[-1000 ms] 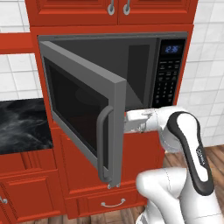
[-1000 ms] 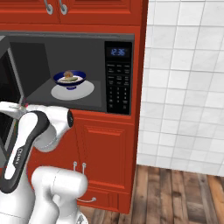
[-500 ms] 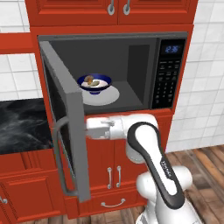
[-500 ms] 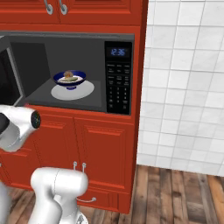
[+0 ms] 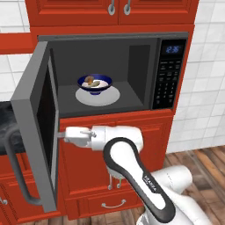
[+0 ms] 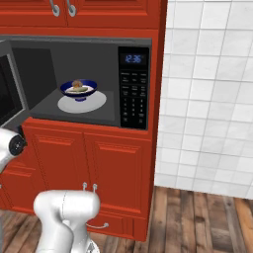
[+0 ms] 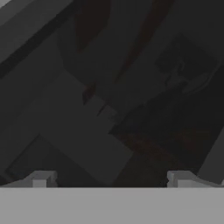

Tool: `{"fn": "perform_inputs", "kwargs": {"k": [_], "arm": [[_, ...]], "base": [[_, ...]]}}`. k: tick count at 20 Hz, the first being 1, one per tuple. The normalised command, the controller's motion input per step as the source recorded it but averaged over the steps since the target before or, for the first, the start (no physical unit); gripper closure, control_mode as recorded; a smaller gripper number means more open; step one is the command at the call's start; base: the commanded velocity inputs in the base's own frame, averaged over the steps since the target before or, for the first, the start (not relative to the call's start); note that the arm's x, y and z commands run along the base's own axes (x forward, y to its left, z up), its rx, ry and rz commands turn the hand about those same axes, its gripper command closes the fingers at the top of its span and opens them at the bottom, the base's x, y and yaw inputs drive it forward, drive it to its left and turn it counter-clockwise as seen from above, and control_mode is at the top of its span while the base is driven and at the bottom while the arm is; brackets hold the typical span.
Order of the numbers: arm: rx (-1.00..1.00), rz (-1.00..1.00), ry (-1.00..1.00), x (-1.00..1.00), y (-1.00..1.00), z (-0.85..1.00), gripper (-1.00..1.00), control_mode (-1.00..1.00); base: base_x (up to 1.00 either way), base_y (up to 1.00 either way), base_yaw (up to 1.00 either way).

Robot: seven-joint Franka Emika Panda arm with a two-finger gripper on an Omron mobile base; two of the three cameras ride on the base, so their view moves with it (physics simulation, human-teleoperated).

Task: The microwave is finished heating the fish and mushroom. Take the bowl containing the food and place it on the dining counter.

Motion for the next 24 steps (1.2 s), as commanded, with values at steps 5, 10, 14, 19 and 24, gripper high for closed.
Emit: {"fn": "perform_inputs", "kwargs": {"k": [5, 10, 14, 19, 24], "arm": [[0.0, -0.24, 0.0, 0.0, -0.85, 0.22, -1.0, -1.0], [0.0, -0.43, 0.16, 0.0, -1.0, 0.36, -1.0, -1.0], [-0.01, -0.49, 0.34, 0.01, -1.0, 0.43, -1.0, -1.0], [-0.11, -0.49, 0.49, 0.1, -1.0, 0.52, -1.0, -1.0], [-0.17, -0.41, 0.6, 0.26, -1.0, 0.34, -1.0, -1.0]], "base": [[0.0, 0.0, 0.0], [0.0, 0.0, 0.0], [0.0, 0.0, 0.0], [0.0, 0.0, 0.0], [0.0, 0.0, 0.0]]}}
